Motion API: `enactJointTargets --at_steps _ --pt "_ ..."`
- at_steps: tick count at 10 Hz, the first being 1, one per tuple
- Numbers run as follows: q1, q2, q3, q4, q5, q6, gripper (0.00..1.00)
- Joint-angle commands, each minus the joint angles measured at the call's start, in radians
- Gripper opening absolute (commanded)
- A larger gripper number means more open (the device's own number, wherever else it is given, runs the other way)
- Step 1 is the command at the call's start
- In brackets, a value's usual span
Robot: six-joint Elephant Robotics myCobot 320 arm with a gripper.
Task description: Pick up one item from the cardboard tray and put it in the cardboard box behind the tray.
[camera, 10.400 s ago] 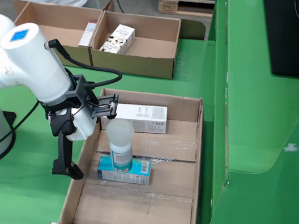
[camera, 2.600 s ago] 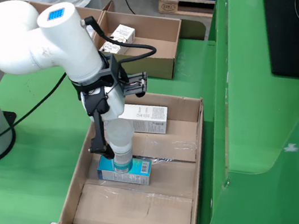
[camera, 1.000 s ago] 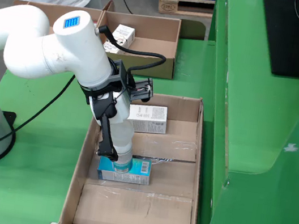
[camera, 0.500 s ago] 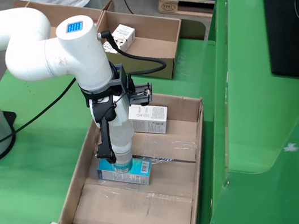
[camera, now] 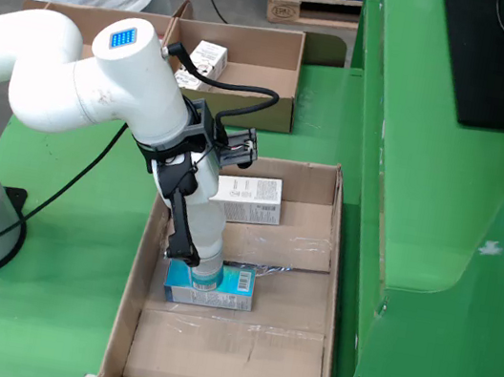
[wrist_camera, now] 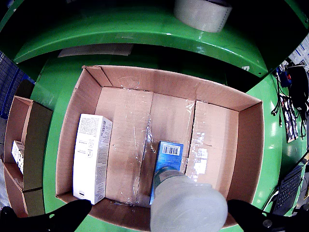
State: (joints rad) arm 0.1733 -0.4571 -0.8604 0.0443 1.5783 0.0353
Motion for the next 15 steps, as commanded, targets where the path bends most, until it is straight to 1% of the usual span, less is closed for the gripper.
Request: enactJointTargets --at_steps 1,15 --pt "0.02 0.03 0.033 0.016 -0.011 0.01 1.0" --pt "0.023 0.014 0.054 0.012 -0.012 0.013 1.0"
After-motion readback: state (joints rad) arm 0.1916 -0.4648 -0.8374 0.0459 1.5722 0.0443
